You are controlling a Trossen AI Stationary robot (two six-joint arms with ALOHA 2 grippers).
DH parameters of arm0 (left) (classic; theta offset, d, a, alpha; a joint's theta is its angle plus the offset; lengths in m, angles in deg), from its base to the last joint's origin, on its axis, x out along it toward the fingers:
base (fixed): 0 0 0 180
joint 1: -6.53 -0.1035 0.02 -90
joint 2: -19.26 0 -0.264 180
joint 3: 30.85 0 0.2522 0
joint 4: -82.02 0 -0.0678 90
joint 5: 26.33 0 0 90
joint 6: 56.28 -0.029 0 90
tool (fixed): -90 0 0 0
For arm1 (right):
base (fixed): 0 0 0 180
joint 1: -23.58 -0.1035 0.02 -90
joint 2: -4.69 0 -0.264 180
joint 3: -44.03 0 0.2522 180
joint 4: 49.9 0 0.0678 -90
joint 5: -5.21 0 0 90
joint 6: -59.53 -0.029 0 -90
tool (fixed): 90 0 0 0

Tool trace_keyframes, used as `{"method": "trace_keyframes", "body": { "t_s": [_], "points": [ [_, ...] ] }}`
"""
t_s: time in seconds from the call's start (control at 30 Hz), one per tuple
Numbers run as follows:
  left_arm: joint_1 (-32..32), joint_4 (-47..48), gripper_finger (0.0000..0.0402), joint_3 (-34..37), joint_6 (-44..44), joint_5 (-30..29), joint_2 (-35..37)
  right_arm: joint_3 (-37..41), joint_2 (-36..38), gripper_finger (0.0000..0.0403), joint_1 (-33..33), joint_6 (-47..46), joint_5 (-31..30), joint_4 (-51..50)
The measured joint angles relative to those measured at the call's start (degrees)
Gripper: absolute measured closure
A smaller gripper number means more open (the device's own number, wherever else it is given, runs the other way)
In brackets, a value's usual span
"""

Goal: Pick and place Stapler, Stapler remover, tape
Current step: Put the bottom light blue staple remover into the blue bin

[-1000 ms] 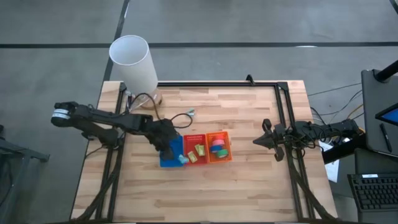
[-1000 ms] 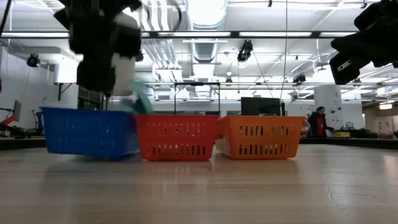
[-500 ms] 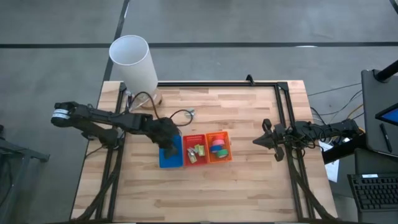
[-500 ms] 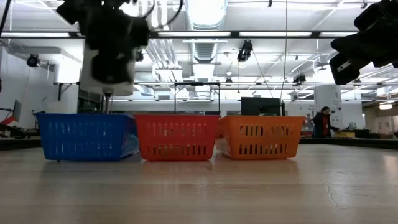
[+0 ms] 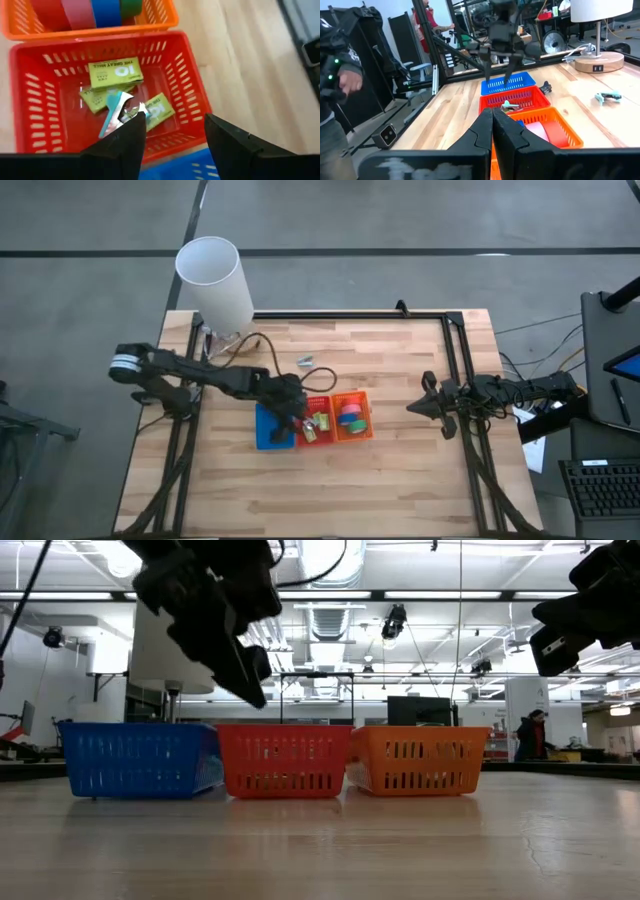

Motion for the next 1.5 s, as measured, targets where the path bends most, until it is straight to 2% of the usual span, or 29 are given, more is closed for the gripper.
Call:
{"method": "trace_keyframes", "body": {
  "t_s": [0.13, 0.5, 0.9, 1.2, 1.37, 1.5],
  "points": [
    [0.1, 0.0, 0.0200, -0.2, -2.9, -0.9, -3.2, 0.0, 0.0, 0.0394, 0.0, 0.0, 0.0, 0.0],
    [0.1, -2.8, 0.0209, -0.3, -8.6, -5.5, -6.3, 0.0, 0.0, 0.0394, 0.0, 0.0, 0.0, 0.0],
    [0.1, -2.9, 0.0292, -0.3, -9.4, -5.3, -9.5, 0.0, 0.0, 0.0394, 0.0, 0.0, 0.0, 0.0],
    [0.0, -2.7, 0.0391, -0.3, -9.5, -7.7, -9.1, 0.0, 0.0, 0.0394, 0.0, 0.0, 0.0, 0.0],
    [0.0, -1.5, 0.0393, -1.0, -9.3, -7.7, -8.9, 0.0, 0.0, 0.0394, 0.0, 0.0, 0.0, 0.0],
    [0.0, 1.0, 0.0396, -4.4, -8.9, -7.7, -8.7, 0.0, 0.0, 0.0394, 0.0, 0.0, 0.0, 0.0]
  ]
}}
